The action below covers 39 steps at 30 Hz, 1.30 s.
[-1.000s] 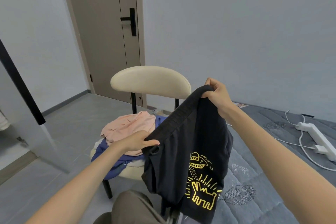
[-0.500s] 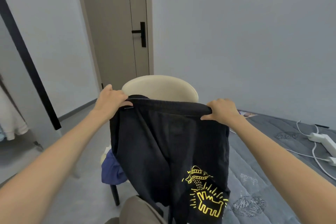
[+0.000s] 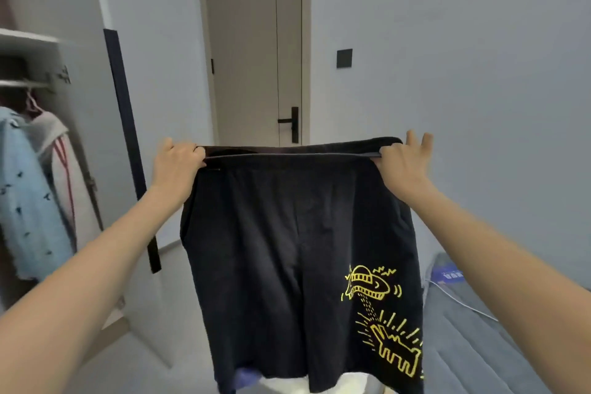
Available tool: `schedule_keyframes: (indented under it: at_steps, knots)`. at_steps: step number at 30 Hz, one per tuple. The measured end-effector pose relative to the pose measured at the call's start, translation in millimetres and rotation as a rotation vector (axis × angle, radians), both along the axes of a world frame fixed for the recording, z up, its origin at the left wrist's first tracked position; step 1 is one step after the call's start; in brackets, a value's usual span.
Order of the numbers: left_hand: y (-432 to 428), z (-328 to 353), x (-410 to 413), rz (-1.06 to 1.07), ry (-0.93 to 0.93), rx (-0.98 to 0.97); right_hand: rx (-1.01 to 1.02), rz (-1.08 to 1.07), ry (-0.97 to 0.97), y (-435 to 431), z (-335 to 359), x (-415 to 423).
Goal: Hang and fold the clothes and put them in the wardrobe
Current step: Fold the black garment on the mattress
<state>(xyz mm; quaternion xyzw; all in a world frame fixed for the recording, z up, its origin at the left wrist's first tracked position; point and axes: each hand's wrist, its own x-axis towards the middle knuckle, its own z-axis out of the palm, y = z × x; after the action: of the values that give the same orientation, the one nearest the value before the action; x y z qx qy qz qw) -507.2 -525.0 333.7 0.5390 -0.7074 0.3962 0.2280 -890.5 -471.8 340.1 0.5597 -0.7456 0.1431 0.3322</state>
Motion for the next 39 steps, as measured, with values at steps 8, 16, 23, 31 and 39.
schedule_keyframes:
  at_steps: [8,16,23,31,39]
  knots:
    - [35.9,-4.6,62.8,0.514,-0.080,0.176,0.048,0.047,0.028,-16.1,-6.0,45.3]
    - [48.1,-62.1,46.3,0.548,-0.277,0.440,0.092,0.027,0.136,-8.0,-5.3,62.5]
    - [42.8,-90.1,43.2,0.479,0.007,0.476,0.043,0.091,0.118,-10.5,-7.9,50.7]
    - [34.2,-82.3,59.8,0.035,0.694,0.330,0.123,0.332,-0.316,-15.4,-18.2,44.1]
    - [33.4,-51.0,59.3,-0.332,1.708,0.402,0.319,0.672,-1.273,-15.5,-14.0,47.9]
